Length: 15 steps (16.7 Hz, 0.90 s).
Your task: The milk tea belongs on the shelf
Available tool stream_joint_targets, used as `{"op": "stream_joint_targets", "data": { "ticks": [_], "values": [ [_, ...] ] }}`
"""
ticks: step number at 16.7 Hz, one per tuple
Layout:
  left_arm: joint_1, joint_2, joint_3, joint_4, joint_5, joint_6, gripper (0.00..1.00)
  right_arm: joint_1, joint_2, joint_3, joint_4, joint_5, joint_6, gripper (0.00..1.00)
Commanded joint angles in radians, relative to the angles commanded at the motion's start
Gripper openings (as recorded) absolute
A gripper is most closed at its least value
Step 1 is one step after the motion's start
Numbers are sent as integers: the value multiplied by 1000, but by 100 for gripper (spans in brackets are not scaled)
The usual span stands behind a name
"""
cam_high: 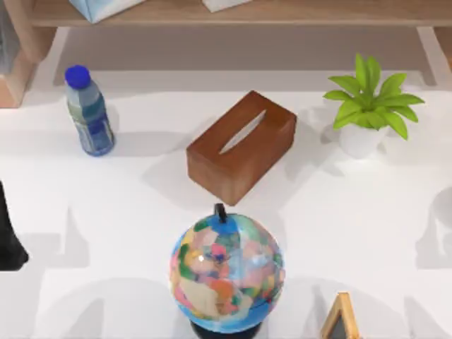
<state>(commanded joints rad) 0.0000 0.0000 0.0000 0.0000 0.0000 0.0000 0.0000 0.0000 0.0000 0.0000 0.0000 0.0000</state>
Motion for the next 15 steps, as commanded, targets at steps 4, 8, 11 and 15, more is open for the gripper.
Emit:
{"op": "stream_joint_targets", "data": {
  "ticks": [4, 8, 11, 15],
  "values": [
    [0, 0, 0, 0, 0, 0, 100, -16, 30, 4, 26, -15, -2, 100],
    [0, 0, 0, 0, 0, 0, 100, -107, 215, 23, 189, -102, -12, 100],
    [0, 0, 0, 0, 0, 0, 100, -211, 456, 46, 393, -201, -24, 100],
    [0, 0, 0, 0, 0, 0, 100, -376, 843, 82, 701, -357, -43, 100]
  ]
}}
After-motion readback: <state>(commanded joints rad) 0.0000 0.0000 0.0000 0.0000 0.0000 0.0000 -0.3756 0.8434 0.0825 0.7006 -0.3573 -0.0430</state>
